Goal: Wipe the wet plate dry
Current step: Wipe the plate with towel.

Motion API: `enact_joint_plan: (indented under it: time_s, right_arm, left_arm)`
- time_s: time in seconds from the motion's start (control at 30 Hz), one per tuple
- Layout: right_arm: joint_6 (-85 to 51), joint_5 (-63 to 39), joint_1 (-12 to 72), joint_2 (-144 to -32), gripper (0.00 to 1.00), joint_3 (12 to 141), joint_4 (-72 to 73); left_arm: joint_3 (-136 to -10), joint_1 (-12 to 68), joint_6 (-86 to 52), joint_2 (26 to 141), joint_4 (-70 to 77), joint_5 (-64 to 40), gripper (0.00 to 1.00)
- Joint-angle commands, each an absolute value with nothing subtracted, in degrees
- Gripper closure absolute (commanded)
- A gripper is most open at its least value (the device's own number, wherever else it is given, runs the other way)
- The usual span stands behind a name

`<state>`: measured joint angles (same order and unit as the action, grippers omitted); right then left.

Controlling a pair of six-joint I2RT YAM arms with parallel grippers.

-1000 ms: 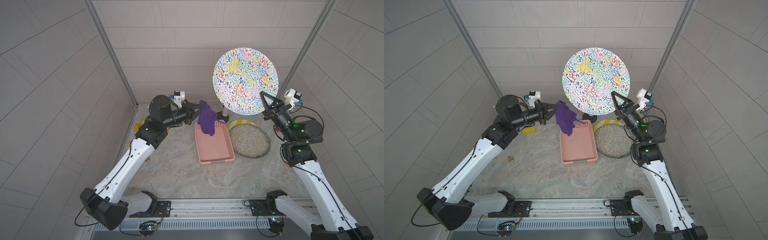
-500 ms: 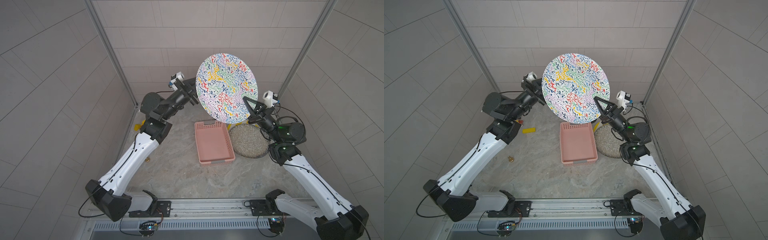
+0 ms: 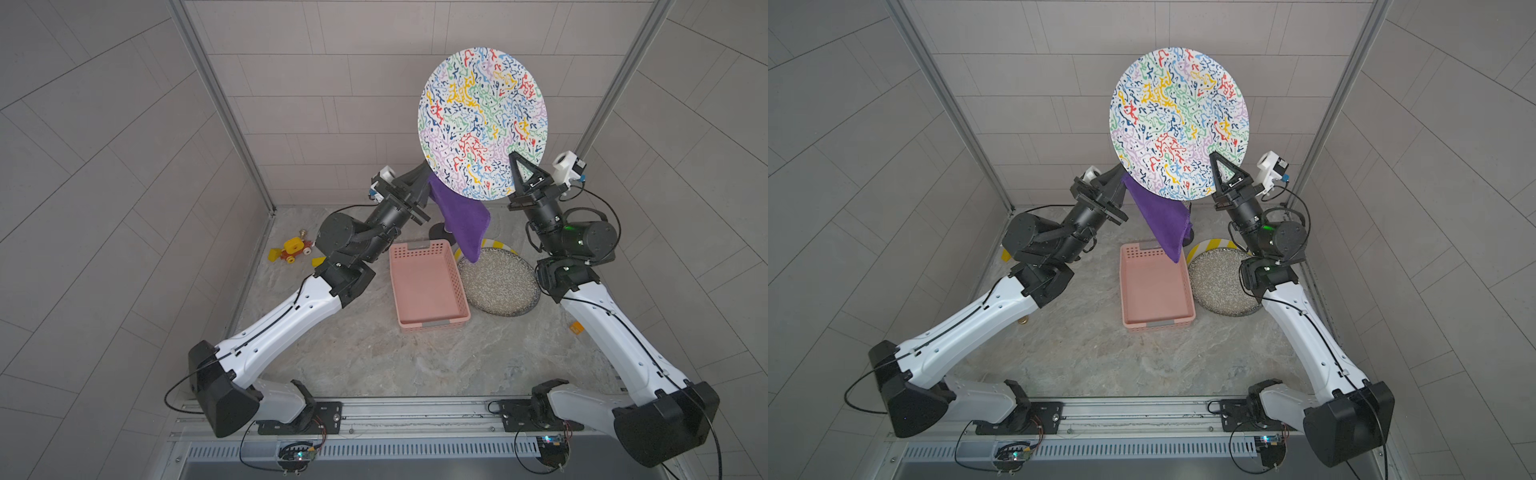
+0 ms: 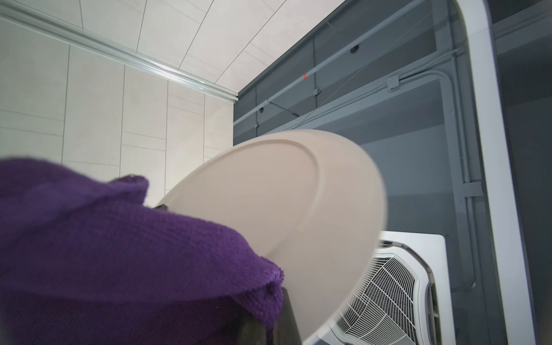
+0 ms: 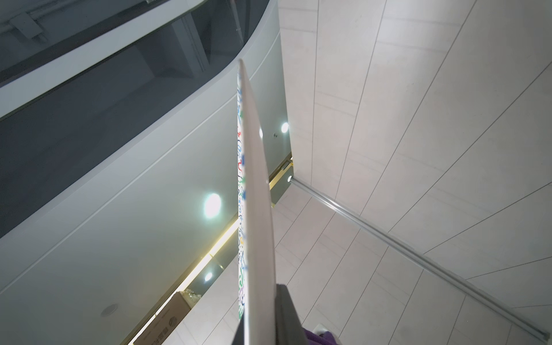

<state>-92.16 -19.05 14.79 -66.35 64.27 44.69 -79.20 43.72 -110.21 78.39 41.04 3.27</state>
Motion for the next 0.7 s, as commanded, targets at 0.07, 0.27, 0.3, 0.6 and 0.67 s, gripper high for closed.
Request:
enact_joint_plan:
  time_s: [0.07,0.27,0.3,0.6,0.67]
  right_arm:
    - [-86.96,-20.54,21.83,-58.58,1.00,56.88,46.00]
    - [-80.93,-16.79,28.99,-59.34,1.00,57.95,44.41]
    - [-80.91,-16.22,28.96,-60.24,1.00,59.06,44.84]
    - [-87.05,-13.25,14.51,-68.58,1.00,71.54,45.27]
    - [-87.66,-13.21,11.02,-67.51,1.00,70.57,43.28]
  left_arm:
    - [-86.66,43.20,-114.67,83.84,50.49,6.20,1.00]
    - [-94.36,45.68,-115.92,90.53,52.31,3.22,1.00]
    - [-94.68,46.39,-115.66,90.75,52.58,2.92,1.00]
    - [-83.09,50.23,-107.41,82.10,57.89,-2.44,1.00]
    - [-76.83,49.62,-102.92,76.69,55.12,-1.76,1.00]
